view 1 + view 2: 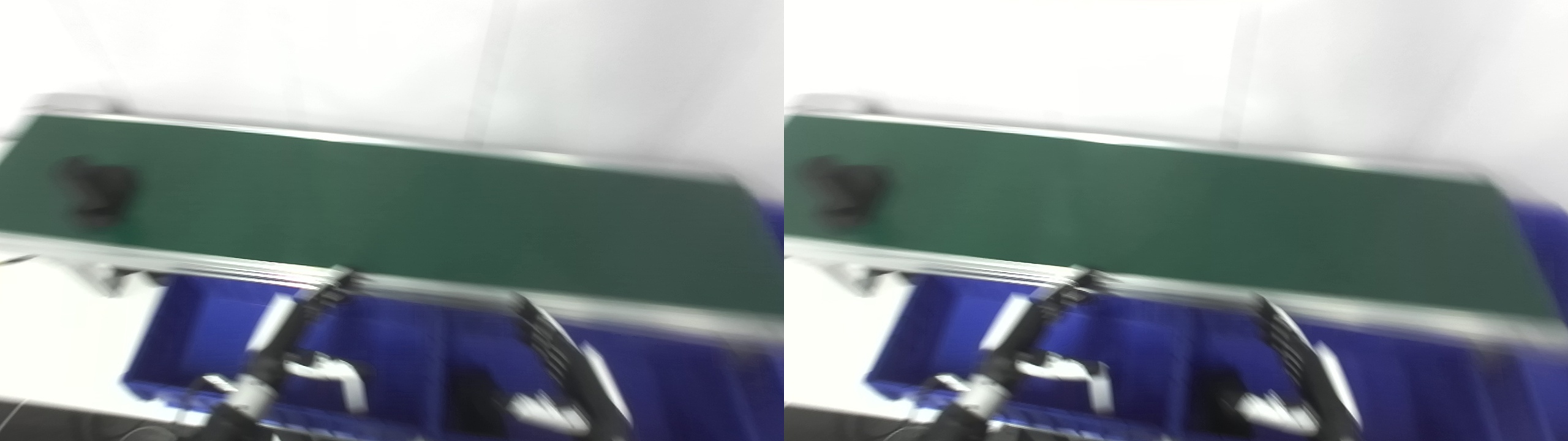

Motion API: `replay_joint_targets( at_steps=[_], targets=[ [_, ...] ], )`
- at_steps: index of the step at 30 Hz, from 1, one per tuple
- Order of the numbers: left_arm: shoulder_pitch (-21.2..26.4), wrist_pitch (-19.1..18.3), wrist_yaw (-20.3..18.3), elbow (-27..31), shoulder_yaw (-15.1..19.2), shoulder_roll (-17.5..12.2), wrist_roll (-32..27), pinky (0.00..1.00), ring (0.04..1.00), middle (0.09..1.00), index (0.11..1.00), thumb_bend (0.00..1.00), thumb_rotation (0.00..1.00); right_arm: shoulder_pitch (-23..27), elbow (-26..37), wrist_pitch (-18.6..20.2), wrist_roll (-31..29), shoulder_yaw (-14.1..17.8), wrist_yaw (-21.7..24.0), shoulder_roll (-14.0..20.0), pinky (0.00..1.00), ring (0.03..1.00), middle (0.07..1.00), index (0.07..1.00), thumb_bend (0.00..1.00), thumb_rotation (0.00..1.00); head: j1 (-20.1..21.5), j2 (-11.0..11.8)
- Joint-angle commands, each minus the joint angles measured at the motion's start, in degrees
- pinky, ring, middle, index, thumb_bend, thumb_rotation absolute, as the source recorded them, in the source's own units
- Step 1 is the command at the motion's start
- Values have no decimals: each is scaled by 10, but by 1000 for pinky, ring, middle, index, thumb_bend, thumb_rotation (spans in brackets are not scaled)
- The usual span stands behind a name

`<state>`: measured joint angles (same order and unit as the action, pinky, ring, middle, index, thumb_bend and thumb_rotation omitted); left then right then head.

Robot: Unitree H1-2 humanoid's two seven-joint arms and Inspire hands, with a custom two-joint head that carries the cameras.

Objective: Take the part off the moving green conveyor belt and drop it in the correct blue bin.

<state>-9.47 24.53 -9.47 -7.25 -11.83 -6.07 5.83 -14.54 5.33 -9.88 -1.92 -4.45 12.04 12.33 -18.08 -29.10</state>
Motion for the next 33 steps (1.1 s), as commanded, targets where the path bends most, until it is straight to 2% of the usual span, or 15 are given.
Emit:
replay_joint_targets(
  at_steps=[1,5,8,11,15,19,24,33],
  targets=[
    [12,24,16,0,-6,11,13,830,887,906,877,951,282,7,-14,-49,-20,8,10,7,932,928,937,941,861,207,-20,9],
    [18,24,31,-16,-15,24,33,799,876,909,877,960,253,17,-56,-82,-36,16,19,13,963,941,948,952,861,208,-45,26],
    [24,23,44,-26,-26,26,40,819,883,910,877,949,250,22,-79,-101,-43,19,25,16,976,955,955,957,848,187,-49,33],
    [31,24,60,-38,-39,25,46,837,891,912,878,944,258,27,-97,-113,-55,22,32,16,996,975,966,971,827,139,-53,45],
    [40,24,83,-53,-54,22,54,832,890,911,876,945,261,32,-112,-125,-52,24,32,16,995,979,971,981,819,136,-50,60],
    [48,24,97,-68,-67,18,51,867,898,907,874,956,267,41,-138,-144,-58,26,37,17,1000,988,979,998,800,117,-47,70],
    [56,24,110,-81,-78,14,49,872,897,902,869,962,255,48,-148,-152,-64,29,38,13,1000,993,978,999,781,54,-42,82],
    [64,24,119,-89,-91,12,52,885,906,903,871,962,241,46,-103,-168,-86,63,29,-2,980,941,934,967,755,113,-38,77]
  ],
)
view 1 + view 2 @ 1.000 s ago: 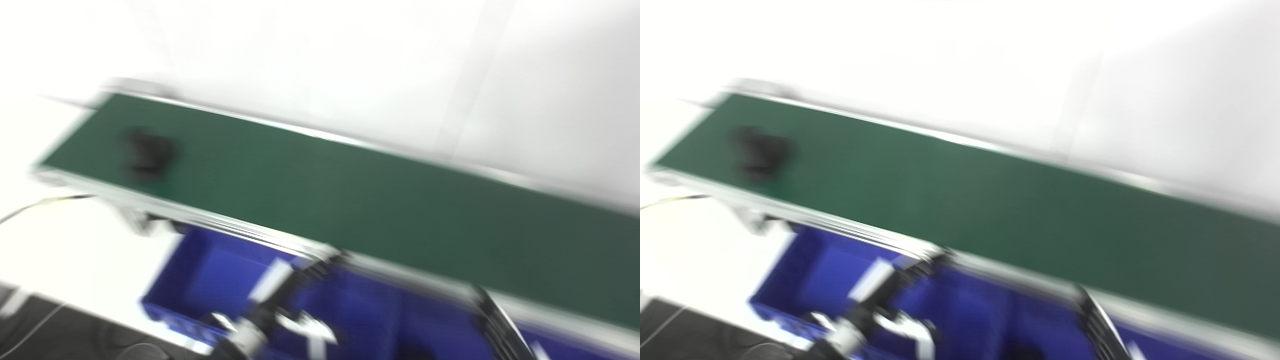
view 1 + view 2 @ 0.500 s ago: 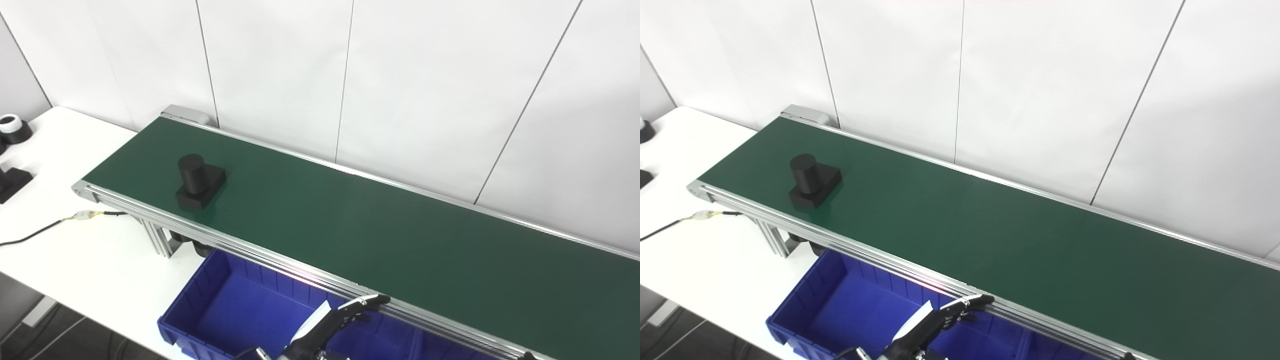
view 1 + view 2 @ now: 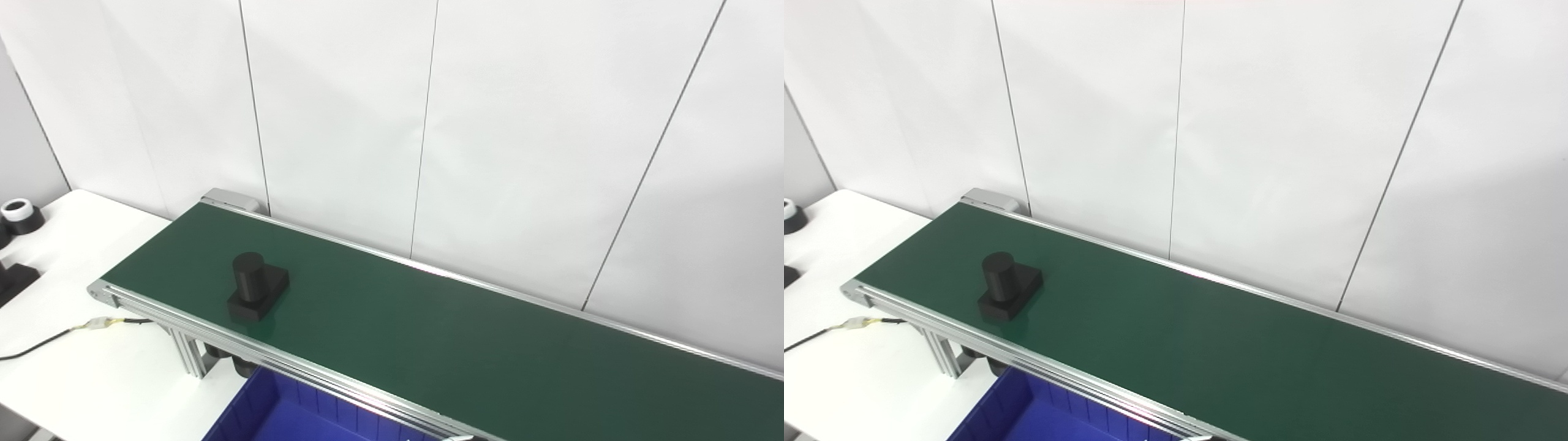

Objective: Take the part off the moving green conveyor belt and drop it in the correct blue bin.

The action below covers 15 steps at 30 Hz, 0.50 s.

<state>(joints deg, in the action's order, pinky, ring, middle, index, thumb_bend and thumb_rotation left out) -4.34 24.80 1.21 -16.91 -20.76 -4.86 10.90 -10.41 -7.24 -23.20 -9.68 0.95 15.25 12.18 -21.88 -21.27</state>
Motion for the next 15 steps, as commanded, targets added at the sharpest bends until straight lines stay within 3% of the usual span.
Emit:
replay_joint_targets(
  at_steps=[1,8,11,15],
  targets=[
    [13,21,15,7,-3,0,3,883,903,902,871,961,241,3,28,-33,-6,11,-6,-1,949,926,924,956,769,142,0,-1],
    [17,21,33,4,-12,1,8,874,893,896,865,970,252,10,95,-30,-24,10,3,1,901,901,903,946,775,169,6,-5],
    [19,21,32,3,-14,1,1,879,897,899,867,967,244,18,139,-6,-25,9,0,6,881,900,905,951,796,220,13,-10],
    [20,21,37,3,-15,1,4,873,896,900,868,971,255,34,183,26,-16,9,-10,5,863,889,904,941,831,200,24,-19]
  ],
)
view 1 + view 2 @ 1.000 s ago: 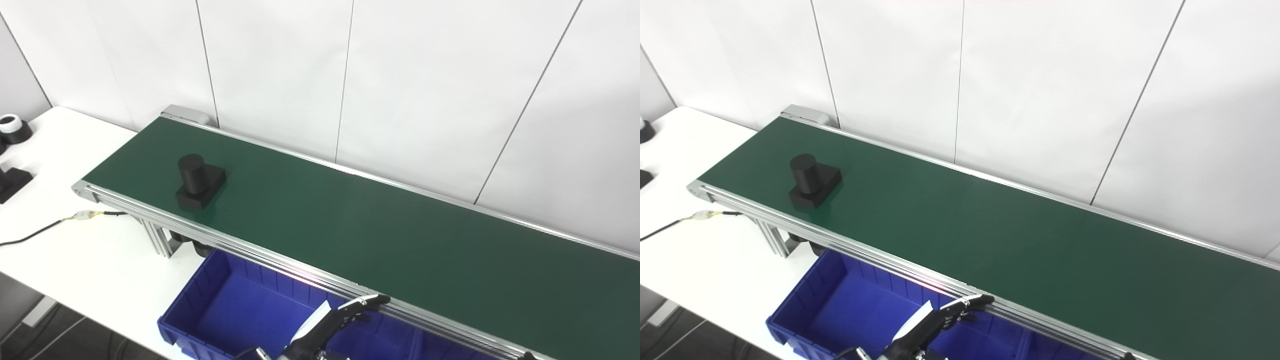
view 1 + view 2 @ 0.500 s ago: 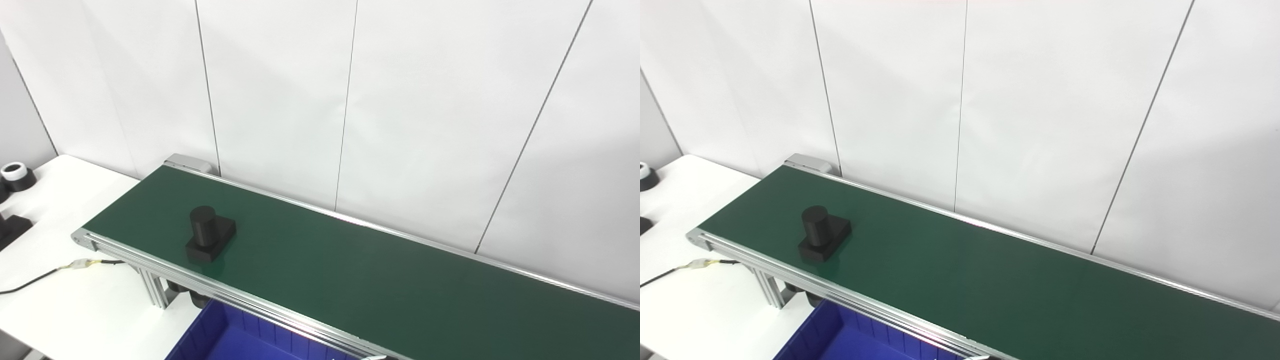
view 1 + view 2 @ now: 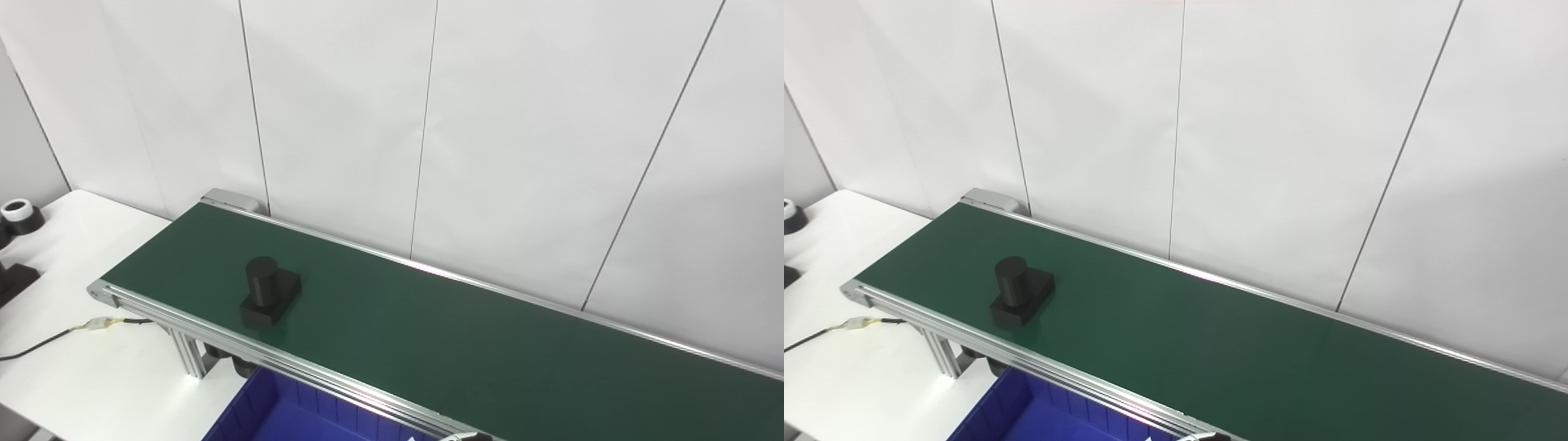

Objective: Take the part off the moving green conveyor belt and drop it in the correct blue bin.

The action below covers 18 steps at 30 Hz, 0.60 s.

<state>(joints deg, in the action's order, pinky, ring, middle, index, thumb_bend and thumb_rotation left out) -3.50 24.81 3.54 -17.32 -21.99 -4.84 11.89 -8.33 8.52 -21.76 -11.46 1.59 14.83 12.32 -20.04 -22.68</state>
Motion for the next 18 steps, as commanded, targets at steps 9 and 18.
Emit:
replay_joint_targets(
  at_steps=[9,18],
  targets=[
    [12,21,15,12,-6,-1,-8,881,901,909,879,962,256,64,72,78,38,-16,-18,-3,885,902,912,944,893,263,17,-15],
    [10,21,17,19,-7,-2,-7,896,907,908,878,954,254,144,79,137,102,-48,-22,-12,907,903,912,952,875,317,29,-25]
  ],
)
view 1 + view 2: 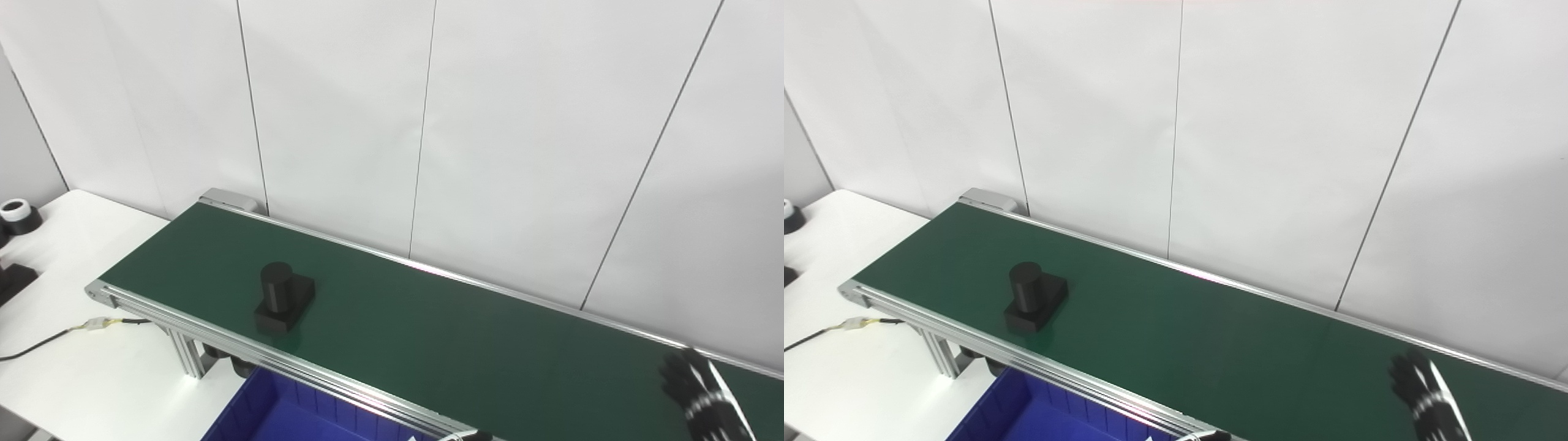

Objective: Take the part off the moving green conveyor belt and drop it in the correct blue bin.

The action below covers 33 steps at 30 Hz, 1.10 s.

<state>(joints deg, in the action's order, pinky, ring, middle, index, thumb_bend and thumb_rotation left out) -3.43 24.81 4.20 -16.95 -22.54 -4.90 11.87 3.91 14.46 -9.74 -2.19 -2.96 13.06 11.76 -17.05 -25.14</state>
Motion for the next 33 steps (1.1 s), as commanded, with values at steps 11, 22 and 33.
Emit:
replay_joint_targets(
  at_steps=[11,22,33],
  targets=[
    [9,21,9,18,-5,-1,-1,895,903,904,877,948,279,104,-30,89,66,-24,-17,-35,840,857,864,907,900,270,0,-3],
    [8,21,5,21,-11,-1,-4,896,905,907,882,948,275,149,-87,91,77,-29,-18,-42,835,851,853,895,908,273,4,-5],
    [15,21,6,11,-10,3,5,912,917,918,894,949,310,189,-133,92,90,-38,-16,-40,817,856,866,897,925,295,12,-4]
  ],
)
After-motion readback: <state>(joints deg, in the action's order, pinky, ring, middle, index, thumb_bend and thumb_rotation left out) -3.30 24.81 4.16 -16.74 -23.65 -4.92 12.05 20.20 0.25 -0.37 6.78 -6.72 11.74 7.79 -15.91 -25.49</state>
